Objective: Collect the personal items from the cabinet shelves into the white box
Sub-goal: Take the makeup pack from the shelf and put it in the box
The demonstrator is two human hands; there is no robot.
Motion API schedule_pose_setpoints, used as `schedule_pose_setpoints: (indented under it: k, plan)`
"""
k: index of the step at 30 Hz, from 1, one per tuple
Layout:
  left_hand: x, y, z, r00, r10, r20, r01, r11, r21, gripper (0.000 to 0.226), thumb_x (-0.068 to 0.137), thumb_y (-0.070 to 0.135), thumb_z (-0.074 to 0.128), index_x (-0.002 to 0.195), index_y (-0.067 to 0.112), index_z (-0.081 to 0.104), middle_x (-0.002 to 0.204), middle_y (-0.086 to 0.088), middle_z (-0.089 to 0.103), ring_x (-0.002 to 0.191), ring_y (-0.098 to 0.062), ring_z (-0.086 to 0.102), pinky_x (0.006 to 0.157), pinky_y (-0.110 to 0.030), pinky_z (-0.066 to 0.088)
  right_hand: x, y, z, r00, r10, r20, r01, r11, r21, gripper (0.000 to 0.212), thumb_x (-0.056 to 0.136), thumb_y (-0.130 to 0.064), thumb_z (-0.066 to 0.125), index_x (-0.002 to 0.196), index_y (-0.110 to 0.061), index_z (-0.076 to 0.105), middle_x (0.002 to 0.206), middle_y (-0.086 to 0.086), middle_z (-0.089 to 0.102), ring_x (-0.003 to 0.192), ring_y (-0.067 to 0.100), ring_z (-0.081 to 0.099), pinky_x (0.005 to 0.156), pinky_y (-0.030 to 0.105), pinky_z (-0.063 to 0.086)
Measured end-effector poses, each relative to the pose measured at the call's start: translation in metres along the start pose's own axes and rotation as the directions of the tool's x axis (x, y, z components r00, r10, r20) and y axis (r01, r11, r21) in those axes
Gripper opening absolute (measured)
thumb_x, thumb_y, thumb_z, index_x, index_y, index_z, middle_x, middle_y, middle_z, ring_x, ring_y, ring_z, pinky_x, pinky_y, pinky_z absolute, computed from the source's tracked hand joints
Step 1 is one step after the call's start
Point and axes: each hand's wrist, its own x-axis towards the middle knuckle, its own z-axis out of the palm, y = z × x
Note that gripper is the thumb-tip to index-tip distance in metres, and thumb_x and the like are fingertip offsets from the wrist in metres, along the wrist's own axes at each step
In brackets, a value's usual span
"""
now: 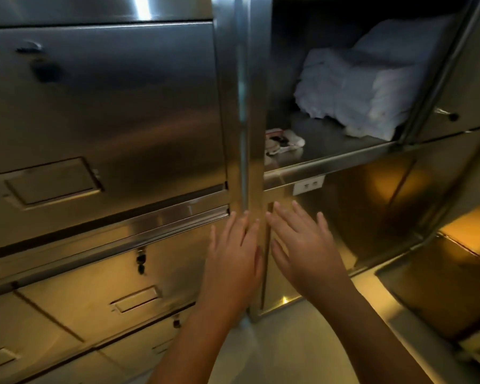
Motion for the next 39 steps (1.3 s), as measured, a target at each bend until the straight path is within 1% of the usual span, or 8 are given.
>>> schedule_pose_setpoints:
  k: [4,11,14,20,23,29,35,39]
  plan:
    - [0.022,0.017,0.024,0.998,0.064,0.000,-0.064,0.998,-0.006,0.047,0.073,0.006,0.074,0.118,0.006,0.060,0.124,-0.017,0.058,0.120,-0.035,0.049,0.096,-0.055,0.022,0.001,0.037,0.000,0.998,0.065,-0.017,-0.065,0.997,-0.039,0.043,0.081,-0.014,0.067,0.123,-0.013,0.058,0.132,0.010,0.054,0.128,0.033,0.042,0.100,0.058,0.029]
    - [0.078,0.030,0.065,0.994,0.100,0.035,-0.095,0.988,-0.118,0.043,0.083,0.006,0.063,0.125,0.006,0.055,0.133,-0.015,0.050,0.130,-0.033,0.037,0.105,-0.052,0.017,0.030,0.088,0.008,0.986,0.152,-0.061,-0.157,0.983,-0.090,0.046,0.079,-0.015,0.070,0.123,-0.012,0.058,0.130,0.010,0.055,0.125,0.034,0.045,0.098,0.057,0.027]
    - [0.111,0.028,0.083,0.988,0.156,0.000,-0.154,0.980,-0.128,0.042,0.079,0.003,0.067,0.120,0.004,0.058,0.128,-0.018,0.055,0.125,-0.036,0.044,0.100,-0.057,0.020,0.054,0.110,0.011,0.982,0.176,-0.066,-0.183,0.976,-0.121,0.045,0.083,-0.016,0.065,0.127,-0.014,0.054,0.135,0.009,0.051,0.130,0.031,0.039,0.102,0.054,0.022]
    - [0.180,0.011,0.112,0.978,0.208,-0.017,-0.209,0.971,-0.116,0.038,0.082,0.010,0.057,0.120,0.004,0.057,0.128,-0.017,0.055,0.125,-0.035,0.044,0.100,-0.051,0.020,0.120,0.146,0.018,0.983,0.174,-0.057,-0.181,0.969,-0.167,0.047,0.092,-0.025,0.051,0.138,-0.022,0.040,0.147,0.001,0.035,0.140,0.022,0.021,0.109,0.044,0.007]
    - [0.205,0.004,0.125,0.975,0.222,-0.008,-0.222,0.970,-0.100,0.041,0.078,0.008,0.065,0.118,0.005,0.059,0.126,-0.017,0.057,0.123,-0.035,0.046,0.098,-0.054,0.026,0.143,0.158,0.024,0.979,0.188,-0.076,-0.197,0.971,-0.138,0.046,0.089,-0.021,0.057,0.133,-0.019,0.046,0.142,0.004,0.043,0.137,0.026,0.029,0.106,0.046,0.011]
    - [0.233,0.001,0.149,0.973,0.229,0.006,-0.228,0.970,-0.086,0.041,0.074,0.007,0.072,0.114,0.006,0.062,0.123,-0.016,0.059,0.120,-0.035,0.050,0.093,-0.058,0.035,0.164,0.187,0.036,0.975,0.219,-0.037,-0.223,0.964,-0.146,0.047,0.092,-0.026,0.051,0.137,-0.022,0.040,0.147,0.001,0.036,0.140,0.022,0.021,0.111,0.048,0.011]
    - [0.256,0.002,0.166,0.989,0.141,0.042,-0.138,0.989,-0.057,0.040,0.082,0.011,0.064,0.121,0.009,0.058,0.130,-0.012,0.054,0.128,-0.031,0.041,0.101,-0.049,0.016,0.189,0.215,0.047,0.981,0.191,0.022,-0.188,0.976,-0.113,0.049,0.094,-0.029,0.046,0.141,-0.027,0.033,0.150,-0.004,0.028,0.141,0.019,0.014,0.112,0.043,0.006]
    - [0.271,0.002,0.182,0.996,0.086,0.015,-0.086,0.996,0.010,0.045,0.072,0.009,0.074,0.116,0.006,0.061,0.122,-0.015,0.060,0.119,-0.034,0.050,0.095,-0.053,0.024,0.213,0.240,0.055,0.990,0.112,0.081,-0.106,0.992,-0.068,0.049,0.093,-0.026,0.047,0.140,-0.026,0.034,0.150,-0.005,0.029,0.141,0.018,0.014,0.112,0.044,0.008]
